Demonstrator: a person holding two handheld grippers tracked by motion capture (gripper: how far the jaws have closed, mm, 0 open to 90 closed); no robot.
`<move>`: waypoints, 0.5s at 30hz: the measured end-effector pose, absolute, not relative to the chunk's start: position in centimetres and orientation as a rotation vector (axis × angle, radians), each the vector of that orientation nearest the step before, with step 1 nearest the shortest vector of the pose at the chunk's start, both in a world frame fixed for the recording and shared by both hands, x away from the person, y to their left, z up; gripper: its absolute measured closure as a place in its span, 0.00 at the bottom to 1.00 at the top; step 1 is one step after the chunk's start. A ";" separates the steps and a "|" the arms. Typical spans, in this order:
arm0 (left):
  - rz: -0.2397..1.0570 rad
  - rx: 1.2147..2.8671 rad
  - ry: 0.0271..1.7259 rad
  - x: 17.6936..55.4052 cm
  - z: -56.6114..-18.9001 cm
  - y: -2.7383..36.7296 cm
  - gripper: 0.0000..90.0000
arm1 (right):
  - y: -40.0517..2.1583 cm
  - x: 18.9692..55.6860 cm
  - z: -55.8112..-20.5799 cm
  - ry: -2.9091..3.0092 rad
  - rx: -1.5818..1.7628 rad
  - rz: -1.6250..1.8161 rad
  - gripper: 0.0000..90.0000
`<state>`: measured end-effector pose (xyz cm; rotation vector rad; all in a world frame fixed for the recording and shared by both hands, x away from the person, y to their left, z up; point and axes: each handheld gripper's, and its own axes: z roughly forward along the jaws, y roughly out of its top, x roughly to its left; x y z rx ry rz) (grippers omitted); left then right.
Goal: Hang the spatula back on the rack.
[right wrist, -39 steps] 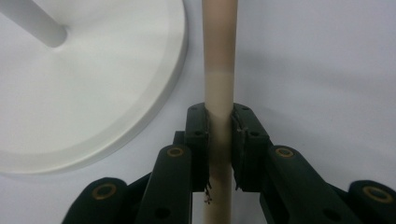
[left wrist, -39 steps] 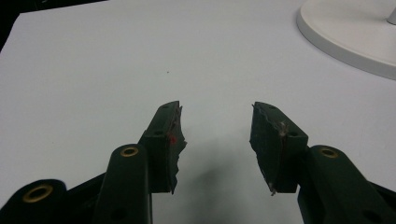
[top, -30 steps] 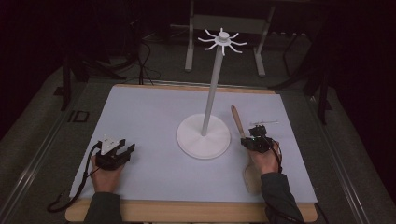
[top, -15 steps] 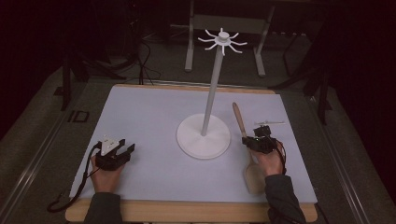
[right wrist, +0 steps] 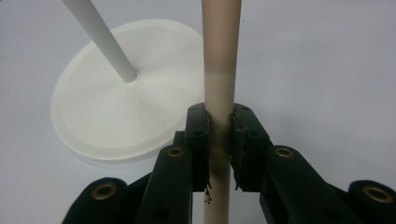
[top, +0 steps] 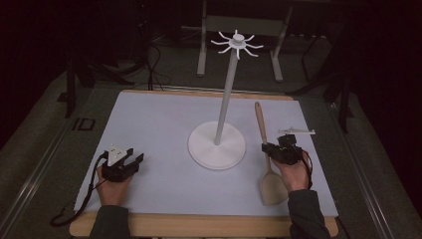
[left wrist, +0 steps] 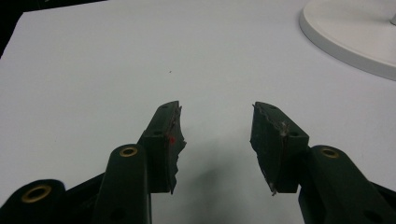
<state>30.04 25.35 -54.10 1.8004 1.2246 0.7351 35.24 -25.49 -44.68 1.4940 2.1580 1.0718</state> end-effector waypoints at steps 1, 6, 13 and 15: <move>0.735 1.801 1.224 30.0 -54.1 25.3 0.59 | -25.5 35.2 -44.6 2.156 1.490 1.076 0.87; 0.735 1.800 1.225 30.0 -54.1 25.3 0.59 | -25.7 34.9 -43.7 2.139 1.474 1.099 0.87; 0.738 1.795 1.227 30.0 -54.1 25.4 0.59 | -25.8 34.8 -42.9 2.123 1.451 1.124 0.87; 0.738 1.795 1.228 30.0 -54.1 25.4 0.59 | -25.7 34.8 -42.7 2.118 1.446 1.130 0.87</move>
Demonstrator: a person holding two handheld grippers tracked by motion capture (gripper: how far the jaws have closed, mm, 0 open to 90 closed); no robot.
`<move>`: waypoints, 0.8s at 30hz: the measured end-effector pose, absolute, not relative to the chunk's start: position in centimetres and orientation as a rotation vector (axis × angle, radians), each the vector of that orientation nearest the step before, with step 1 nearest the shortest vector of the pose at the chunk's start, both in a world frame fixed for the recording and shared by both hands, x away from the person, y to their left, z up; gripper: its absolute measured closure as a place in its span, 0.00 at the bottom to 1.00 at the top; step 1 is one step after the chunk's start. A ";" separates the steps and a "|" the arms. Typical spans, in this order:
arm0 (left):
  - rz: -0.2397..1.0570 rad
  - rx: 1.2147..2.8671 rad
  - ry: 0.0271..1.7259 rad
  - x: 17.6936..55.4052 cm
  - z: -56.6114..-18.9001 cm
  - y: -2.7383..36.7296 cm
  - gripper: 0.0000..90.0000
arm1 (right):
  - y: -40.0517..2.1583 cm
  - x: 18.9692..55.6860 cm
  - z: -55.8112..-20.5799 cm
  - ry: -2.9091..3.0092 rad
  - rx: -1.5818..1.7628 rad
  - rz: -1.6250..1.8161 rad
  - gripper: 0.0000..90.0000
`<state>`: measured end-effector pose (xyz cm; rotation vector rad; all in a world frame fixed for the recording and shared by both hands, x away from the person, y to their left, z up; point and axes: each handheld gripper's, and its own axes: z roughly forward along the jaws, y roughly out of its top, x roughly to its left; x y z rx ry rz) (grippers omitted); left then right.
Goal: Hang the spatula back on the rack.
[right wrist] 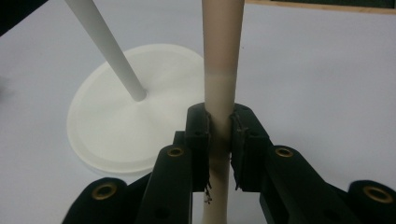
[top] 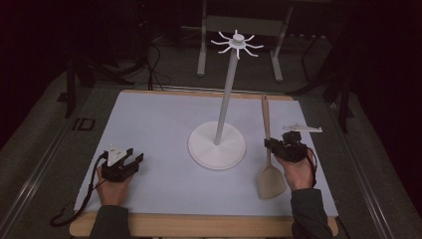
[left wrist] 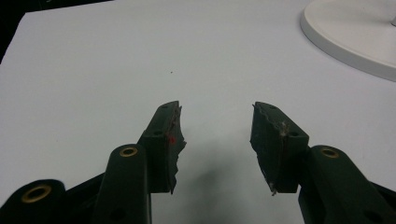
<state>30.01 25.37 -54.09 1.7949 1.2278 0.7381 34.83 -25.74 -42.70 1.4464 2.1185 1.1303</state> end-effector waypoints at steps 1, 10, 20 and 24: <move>0.738 1.795 1.228 30.0 -54.1 25.4 0.59 | -25.7 34.8 -42.6 2.117 1.444 1.134 0.87; 0.741 1.794 1.227 30.0 -54.1 25.4 0.58 | -25.4 34.5 -41.5 2.102 1.405 1.169 0.87; 0.743 1.787 1.230 30.0 -54.1 25.4 0.58 | -25.2 34.2 -40.4 2.086 1.363 1.191 0.87; 0.743 1.787 1.230 30.0 -54.1 25.4 0.58 | -25.0 34.0 -40.0 2.082 1.344 1.200 0.87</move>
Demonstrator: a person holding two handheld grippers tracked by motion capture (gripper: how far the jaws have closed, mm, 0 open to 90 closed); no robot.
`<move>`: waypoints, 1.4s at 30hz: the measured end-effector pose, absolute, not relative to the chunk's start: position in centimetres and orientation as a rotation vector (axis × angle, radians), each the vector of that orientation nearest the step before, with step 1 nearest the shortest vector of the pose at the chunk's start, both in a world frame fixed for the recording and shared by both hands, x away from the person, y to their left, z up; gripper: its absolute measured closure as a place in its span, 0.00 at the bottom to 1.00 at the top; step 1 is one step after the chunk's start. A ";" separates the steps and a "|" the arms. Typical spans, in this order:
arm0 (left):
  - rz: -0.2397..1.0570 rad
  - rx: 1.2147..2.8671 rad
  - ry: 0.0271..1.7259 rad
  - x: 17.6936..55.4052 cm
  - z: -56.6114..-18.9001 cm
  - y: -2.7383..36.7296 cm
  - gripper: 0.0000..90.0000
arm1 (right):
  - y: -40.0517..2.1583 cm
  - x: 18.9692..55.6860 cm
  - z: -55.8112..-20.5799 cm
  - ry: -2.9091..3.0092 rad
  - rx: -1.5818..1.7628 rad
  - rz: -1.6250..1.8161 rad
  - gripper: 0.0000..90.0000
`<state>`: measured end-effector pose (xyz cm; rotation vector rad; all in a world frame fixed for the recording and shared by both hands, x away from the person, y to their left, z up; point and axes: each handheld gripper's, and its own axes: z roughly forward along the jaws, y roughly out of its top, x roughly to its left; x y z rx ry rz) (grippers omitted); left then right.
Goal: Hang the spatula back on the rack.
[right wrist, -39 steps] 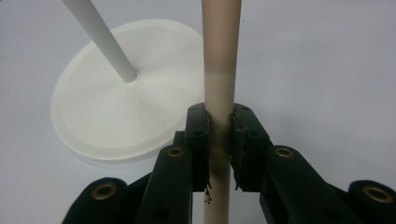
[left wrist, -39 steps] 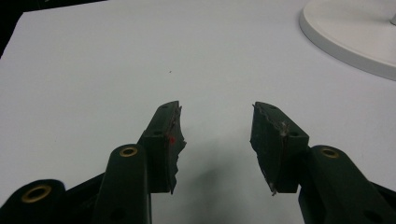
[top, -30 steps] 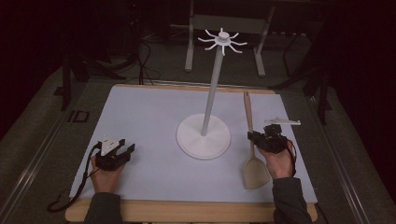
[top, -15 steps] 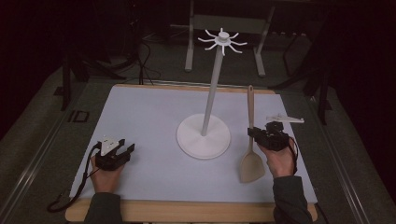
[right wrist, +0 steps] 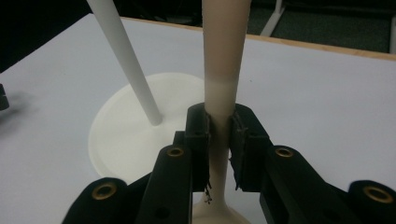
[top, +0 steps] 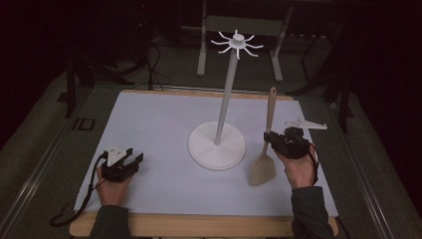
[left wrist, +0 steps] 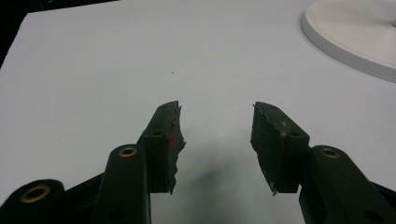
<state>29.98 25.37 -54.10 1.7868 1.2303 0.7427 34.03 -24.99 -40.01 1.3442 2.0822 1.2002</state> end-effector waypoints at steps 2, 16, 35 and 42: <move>0.741 1.787 1.231 30.0 -54.1 25.4 0.58 | -24.9 33.9 -39.8 2.081 1.337 1.206 0.87; 0.741 1.787 1.231 30.0 -54.1 25.4 0.58 | -24.3 33.5 -38.3 2.073 1.266 1.240 0.87; 0.739 1.788 1.231 30.0 -54.1 25.4 0.58 | -23.5 33.2 -36.2 2.066 1.185 1.275 0.87; 0.738 1.788 1.232 30.0 -54.1 25.4 0.58 | -23.3 33.1 -35.6 2.061 1.166 1.281 0.87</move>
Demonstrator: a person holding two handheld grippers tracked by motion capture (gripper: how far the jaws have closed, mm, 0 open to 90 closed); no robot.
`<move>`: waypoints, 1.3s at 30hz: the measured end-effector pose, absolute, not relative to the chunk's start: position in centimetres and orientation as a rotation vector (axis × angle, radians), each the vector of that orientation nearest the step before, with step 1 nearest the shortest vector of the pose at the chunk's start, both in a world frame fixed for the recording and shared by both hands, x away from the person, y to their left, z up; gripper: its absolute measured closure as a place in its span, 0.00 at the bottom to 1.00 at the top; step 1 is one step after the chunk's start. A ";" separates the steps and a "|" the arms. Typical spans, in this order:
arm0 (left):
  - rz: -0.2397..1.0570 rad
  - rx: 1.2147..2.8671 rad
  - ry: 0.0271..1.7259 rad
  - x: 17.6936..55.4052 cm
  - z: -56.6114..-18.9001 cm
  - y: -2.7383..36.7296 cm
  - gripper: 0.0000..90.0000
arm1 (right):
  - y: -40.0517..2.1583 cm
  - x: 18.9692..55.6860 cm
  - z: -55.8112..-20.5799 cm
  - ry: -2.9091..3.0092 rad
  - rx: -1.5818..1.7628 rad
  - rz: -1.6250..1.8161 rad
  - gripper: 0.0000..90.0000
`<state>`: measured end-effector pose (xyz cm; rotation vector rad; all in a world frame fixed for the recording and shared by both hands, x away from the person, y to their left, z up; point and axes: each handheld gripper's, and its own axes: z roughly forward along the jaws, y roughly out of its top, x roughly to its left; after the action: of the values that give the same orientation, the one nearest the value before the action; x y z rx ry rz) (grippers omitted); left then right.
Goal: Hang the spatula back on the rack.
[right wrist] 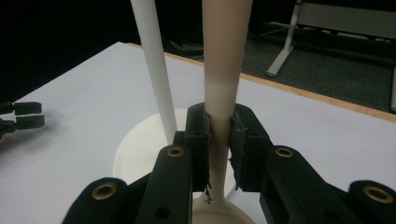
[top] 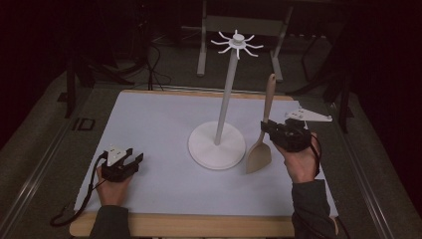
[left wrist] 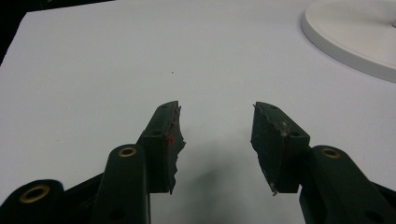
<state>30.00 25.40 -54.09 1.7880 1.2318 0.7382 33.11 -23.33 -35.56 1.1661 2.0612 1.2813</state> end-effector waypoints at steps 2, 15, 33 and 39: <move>0.738 1.788 1.232 30.0 -54.1 25.4 0.58 | -23.3 33.1 -35.4 2.060 1.159 1.285 0.87; 0.738 1.786 1.233 30.0 -54.1 25.4 0.58 | -22.9 33.0 -34.3 2.053 1.132 1.309 0.87; 0.739 1.788 1.232 30.0 -54.1 25.4 0.58 | -22.4 32.7 -33.0 2.055 1.073 1.327 0.87; 0.737 1.789 1.232 30.0 -54.1 25.4 0.58 | -22.2 32.5 -32.6 2.066 1.048 1.325 0.87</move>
<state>30.01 25.43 -54.08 1.7885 1.2316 0.7373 32.52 -22.19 -32.64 1.0482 2.0661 1.3253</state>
